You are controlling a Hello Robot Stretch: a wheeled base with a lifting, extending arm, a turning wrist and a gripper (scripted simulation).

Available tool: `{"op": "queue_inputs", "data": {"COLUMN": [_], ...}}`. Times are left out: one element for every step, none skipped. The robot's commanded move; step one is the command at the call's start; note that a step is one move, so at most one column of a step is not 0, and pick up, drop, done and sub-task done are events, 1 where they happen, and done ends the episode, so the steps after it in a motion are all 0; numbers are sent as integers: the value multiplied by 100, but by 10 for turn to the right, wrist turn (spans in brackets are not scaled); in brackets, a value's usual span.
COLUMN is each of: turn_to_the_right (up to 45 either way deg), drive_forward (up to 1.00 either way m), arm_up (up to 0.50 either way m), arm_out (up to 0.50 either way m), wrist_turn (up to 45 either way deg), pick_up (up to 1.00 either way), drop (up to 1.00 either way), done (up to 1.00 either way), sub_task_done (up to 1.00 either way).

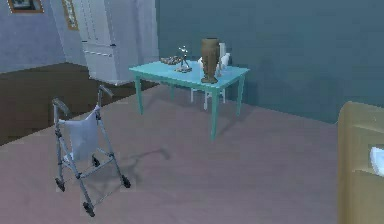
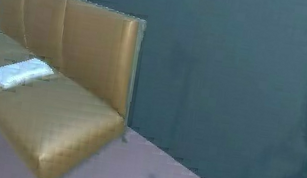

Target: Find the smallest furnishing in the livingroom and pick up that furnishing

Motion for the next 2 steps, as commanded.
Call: {"op": "queue_inputs", "data": {"turn_to_the_right": [0,420], "drive_forward": [75,0], "arm_up": [0,0], "arm_out": [0,0], "wrist_turn": [0,0], "pick_up": [0,0], "drop": [0,0], "done": [0,0], "sub_task_done": [0,0]}}
